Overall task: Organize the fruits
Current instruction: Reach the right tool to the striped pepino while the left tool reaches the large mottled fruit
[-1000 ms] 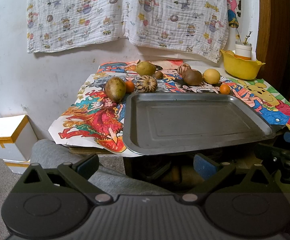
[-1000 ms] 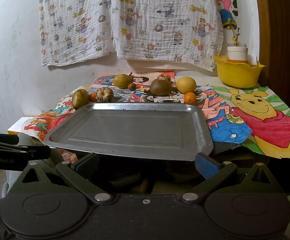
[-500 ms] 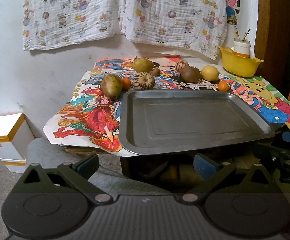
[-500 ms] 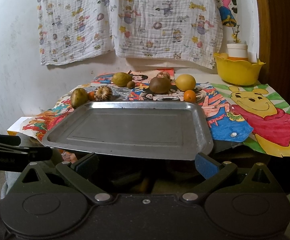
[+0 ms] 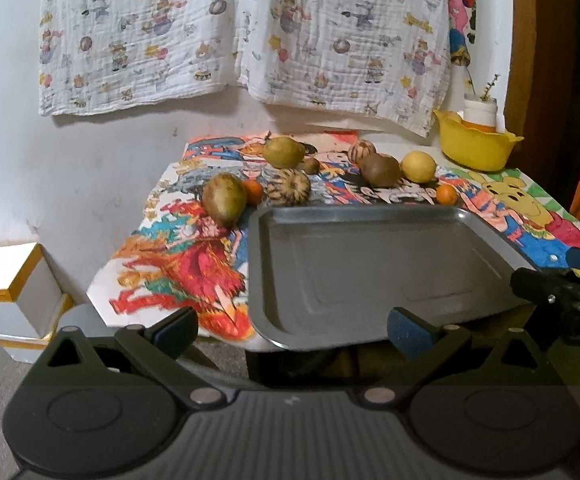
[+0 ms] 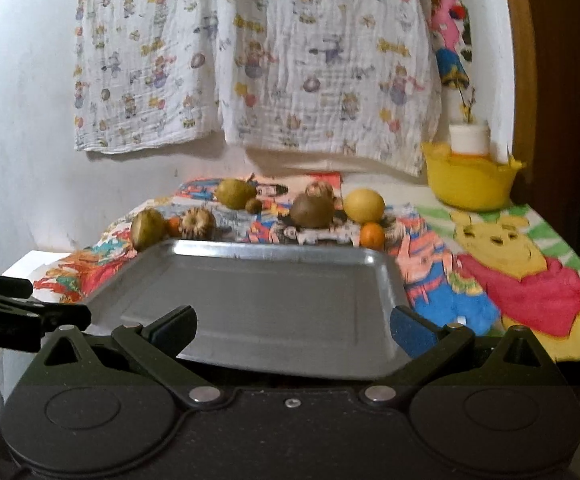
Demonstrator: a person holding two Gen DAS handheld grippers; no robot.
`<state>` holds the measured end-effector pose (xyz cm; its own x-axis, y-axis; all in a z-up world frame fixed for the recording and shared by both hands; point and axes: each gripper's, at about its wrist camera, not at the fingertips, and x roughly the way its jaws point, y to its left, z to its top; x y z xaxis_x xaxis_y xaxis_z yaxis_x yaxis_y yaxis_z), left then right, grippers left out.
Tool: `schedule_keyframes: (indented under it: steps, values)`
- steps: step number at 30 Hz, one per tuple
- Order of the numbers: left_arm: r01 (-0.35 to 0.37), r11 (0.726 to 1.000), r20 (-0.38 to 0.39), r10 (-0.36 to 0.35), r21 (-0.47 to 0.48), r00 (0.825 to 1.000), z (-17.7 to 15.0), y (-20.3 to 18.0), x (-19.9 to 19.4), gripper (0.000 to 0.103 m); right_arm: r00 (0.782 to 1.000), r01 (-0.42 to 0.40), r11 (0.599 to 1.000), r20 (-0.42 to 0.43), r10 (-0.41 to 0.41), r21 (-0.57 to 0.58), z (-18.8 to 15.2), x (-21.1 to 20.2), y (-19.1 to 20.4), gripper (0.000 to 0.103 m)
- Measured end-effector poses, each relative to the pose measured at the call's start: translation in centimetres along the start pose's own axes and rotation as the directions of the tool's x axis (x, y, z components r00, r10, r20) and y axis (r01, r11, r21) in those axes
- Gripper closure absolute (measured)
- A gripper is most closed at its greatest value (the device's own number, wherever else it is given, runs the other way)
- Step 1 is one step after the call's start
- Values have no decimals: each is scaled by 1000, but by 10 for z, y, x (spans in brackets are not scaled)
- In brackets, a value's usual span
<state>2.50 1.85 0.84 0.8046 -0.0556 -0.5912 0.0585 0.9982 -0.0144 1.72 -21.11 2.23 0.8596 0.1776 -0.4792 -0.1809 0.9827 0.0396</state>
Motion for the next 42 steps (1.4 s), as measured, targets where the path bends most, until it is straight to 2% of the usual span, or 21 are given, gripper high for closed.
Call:
schedule_keyframes:
  steps: [6,14,19,27,31,33,37,42]
  values:
    - [-17,1000,6,18,-24,1000,23,24,16,0,1000,-9,997,7,9,-77,17,17,8,0]
    - [-38,998,-14,37,-56,999,53,59,53,0,999,-32,988,-27,28,-151,49,62,12,0]
    - [-37,997,-37,35,-75,999,72,76,85,0,988,-130,966,-111,107,-224,67,94,18,0]
    - [-34,999,-75,31,-29,997,95,90,129,0,951,-297,889,-188,244,-349,96,145,31,1]
    - [18,1000,-100,-16,18,995,100,91,147,0,934,-350,840,-228,277,-415,112,169,35,1]
    - [48,998,-118,-44,37,992,102,92,155,0,919,-388,815,-246,307,-431,120,180,37,1]
    - [56,997,-142,-50,44,989,104,93,171,0,886,-461,766,-284,368,-448,129,205,44,6]
    - [88,996,-185,-84,14,979,107,102,187,1,880,-472,726,-310,359,-500,127,234,54,15]
